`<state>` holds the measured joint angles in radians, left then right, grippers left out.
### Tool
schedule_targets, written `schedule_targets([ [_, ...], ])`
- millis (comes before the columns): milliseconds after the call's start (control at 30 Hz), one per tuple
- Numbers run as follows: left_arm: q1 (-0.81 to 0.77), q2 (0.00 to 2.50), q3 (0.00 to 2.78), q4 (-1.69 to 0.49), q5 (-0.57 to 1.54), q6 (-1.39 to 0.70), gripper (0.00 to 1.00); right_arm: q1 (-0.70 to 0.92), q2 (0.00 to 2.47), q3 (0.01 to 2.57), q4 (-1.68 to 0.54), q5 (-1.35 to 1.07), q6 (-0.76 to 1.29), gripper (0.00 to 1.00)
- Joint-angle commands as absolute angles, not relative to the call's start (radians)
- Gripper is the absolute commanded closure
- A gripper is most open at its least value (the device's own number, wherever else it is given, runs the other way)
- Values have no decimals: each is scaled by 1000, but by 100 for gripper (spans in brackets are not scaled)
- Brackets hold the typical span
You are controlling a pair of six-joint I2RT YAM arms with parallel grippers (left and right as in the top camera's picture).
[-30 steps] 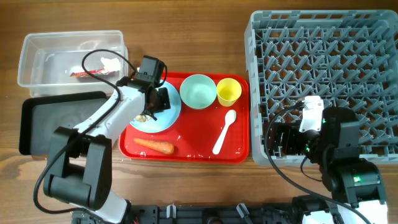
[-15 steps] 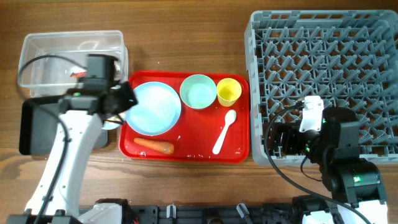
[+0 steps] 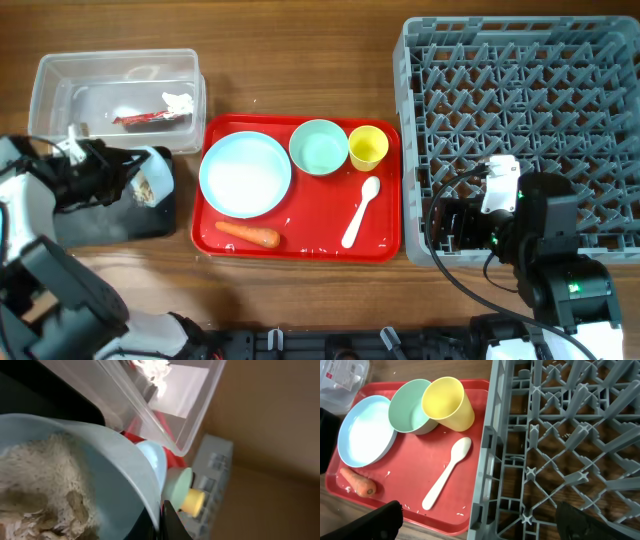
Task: Sort waste into correct bins and load items into the dishwasher rack
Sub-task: 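Grasp the light-blue plate with the left gripper and tip rice onto the black tray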
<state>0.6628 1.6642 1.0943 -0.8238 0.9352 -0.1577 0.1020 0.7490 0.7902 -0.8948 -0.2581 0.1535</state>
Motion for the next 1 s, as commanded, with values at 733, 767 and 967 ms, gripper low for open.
schedule_targets([
  [733, 828, 1769, 1111, -999, 1394, 181, 96, 105, 747, 808, -894, -256, 159, 0],
  [767, 828, 1769, 1111, -999, 1393, 181, 96, 105, 747, 808, -895, -256, 159, 0],
  [967, 830, 1769, 1111, -971, 1346, 179, 96, 105, 749, 808, -896, -256, 161, 0],
])
